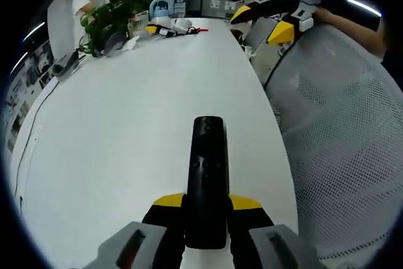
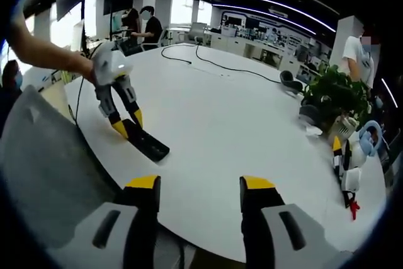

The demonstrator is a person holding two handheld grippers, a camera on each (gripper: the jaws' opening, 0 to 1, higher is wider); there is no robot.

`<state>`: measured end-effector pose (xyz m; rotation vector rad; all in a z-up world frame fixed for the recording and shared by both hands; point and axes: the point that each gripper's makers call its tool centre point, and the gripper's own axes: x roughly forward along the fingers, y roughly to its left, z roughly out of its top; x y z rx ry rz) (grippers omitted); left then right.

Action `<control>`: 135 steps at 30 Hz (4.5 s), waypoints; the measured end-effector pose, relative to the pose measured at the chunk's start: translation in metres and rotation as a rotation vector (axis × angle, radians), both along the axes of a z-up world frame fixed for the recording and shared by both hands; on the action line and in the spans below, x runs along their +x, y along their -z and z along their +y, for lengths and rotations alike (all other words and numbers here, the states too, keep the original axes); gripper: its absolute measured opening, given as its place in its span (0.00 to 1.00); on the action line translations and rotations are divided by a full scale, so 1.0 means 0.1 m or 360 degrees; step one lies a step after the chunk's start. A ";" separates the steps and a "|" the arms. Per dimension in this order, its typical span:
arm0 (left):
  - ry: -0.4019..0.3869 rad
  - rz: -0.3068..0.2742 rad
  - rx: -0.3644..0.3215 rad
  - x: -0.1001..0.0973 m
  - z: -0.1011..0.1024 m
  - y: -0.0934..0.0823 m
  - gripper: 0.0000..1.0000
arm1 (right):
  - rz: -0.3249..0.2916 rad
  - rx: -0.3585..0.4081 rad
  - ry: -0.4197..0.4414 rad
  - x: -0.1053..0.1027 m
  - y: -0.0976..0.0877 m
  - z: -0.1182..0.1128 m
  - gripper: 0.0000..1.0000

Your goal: Press the specified remote control buttons in sequence, fully releasing each button before pressing the next.

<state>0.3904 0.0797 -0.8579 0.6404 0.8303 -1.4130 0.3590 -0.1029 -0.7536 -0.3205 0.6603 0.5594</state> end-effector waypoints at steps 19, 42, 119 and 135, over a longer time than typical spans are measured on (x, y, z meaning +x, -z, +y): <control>0.0024 0.0002 0.0025 -0.06 0.00 0.00 0.25 | 0.0009 0.0001 -0.0014 -0.02 0.01 0.02 0.51; -0.0001 0.0008 0.0022 -0.15 -0.01 0.00 0.25 | 0.0024 -0.0005 -0.0035 -0.03 0.02 0.04 0.50; 0.0032 -0.0149 -0.0114 -0.36 -0.02 0.01 0.25 | 0.0576 -0.0282 -0.0670 0.00 0.96 1.02 0.00; 0.0035 -0.0148 -0.0126 -0.36 -0.02 0.01 0.25 | 0.0605 -0.0401 -0.0769 0.03 0.98 1.09 0.00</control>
